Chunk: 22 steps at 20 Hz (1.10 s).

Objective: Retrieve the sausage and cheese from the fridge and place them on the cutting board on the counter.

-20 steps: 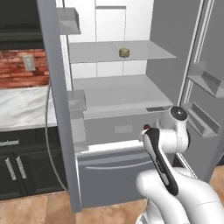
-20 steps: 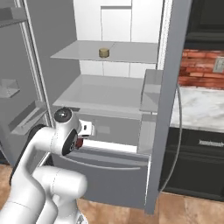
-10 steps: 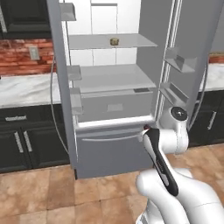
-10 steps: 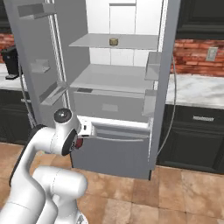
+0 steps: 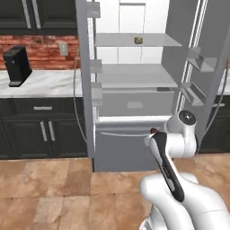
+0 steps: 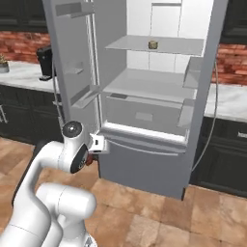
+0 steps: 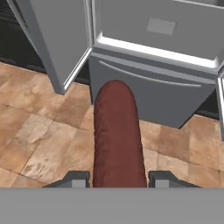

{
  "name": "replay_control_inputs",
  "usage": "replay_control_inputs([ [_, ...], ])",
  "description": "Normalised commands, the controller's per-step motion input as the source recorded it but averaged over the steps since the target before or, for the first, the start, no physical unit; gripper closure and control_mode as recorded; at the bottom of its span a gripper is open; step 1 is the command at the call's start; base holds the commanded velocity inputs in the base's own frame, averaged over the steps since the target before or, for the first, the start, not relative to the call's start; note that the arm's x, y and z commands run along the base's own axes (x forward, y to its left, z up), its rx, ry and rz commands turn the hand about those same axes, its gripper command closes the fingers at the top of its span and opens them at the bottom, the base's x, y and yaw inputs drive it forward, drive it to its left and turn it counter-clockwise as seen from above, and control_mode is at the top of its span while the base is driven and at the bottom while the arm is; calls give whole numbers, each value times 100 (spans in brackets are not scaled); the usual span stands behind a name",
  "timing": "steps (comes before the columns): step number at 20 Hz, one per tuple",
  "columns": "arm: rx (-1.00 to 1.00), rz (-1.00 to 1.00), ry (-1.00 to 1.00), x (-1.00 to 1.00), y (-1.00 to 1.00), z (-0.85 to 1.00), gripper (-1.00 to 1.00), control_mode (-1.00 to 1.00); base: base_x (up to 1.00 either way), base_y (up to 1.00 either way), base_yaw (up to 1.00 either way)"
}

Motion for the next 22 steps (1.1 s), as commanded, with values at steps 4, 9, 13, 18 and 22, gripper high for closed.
replay_control_inputs([
  [4,0,0,0,0,0,0,100,100,-1,3,59],
  [9,0,0,0,0,0,0,100,100,-11,0,71],
  [13,0,0,0,0,0,0,100,100,-4,6,83],
  [18,0,0,0,0,0,0,100,100,-8,1,93],
  [22,0,0,0,0,0,0,100,100,-12,0,96],
])
